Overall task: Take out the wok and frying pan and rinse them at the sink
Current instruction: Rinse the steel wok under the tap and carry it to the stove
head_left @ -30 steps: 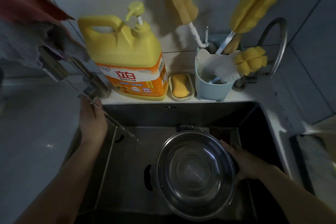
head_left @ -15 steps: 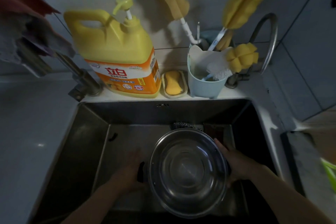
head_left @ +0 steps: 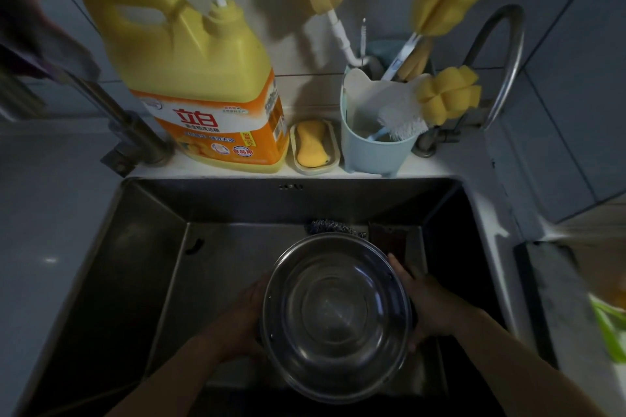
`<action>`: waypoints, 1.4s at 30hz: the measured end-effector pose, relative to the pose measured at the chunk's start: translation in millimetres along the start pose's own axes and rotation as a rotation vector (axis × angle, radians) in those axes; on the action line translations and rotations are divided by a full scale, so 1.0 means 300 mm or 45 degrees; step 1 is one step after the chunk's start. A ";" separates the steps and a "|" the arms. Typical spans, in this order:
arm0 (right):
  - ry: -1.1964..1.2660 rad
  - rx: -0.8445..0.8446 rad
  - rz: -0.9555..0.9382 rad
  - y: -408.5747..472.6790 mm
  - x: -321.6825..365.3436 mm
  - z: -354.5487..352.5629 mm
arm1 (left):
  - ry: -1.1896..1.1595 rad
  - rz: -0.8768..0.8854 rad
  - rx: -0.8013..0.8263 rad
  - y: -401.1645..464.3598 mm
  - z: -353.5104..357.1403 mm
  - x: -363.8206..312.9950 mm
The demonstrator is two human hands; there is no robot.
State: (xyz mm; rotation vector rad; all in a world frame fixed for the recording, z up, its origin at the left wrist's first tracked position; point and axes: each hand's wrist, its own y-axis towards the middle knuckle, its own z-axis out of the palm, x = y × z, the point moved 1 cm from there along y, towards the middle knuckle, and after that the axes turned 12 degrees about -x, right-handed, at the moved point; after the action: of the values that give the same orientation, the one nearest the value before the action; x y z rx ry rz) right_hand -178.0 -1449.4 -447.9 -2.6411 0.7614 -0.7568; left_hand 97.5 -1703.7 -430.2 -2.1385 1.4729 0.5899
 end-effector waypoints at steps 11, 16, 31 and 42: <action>0.011 0.014 0.031 -0.025 0.047 -0.042 | 0.213 -0.057 0.075 -0.021 0.000 0.034; 0.020 -0.015 0.041 -0.027 0.104 -0.117 | 0.276 -0.077 0.056 -0.025 -0.079 0.049; -0.026 -0.173 0.007 -0.274 0.337 -0.464 | 0.284 -0.136 0.022 -0.114 -0.465 -0.253; -0.074 -0.332 -0.045 -0.590 0.433 -0.643 | 0.377 0.047 0.034 -0.241 -0.714 -0.531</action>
State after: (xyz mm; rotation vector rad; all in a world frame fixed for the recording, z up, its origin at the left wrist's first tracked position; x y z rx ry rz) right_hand -119.6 -1401.7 -165.5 -2.9005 0.8516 -0.6236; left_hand 130.2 -1692.8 -155.7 -2.2553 1.6658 0.2712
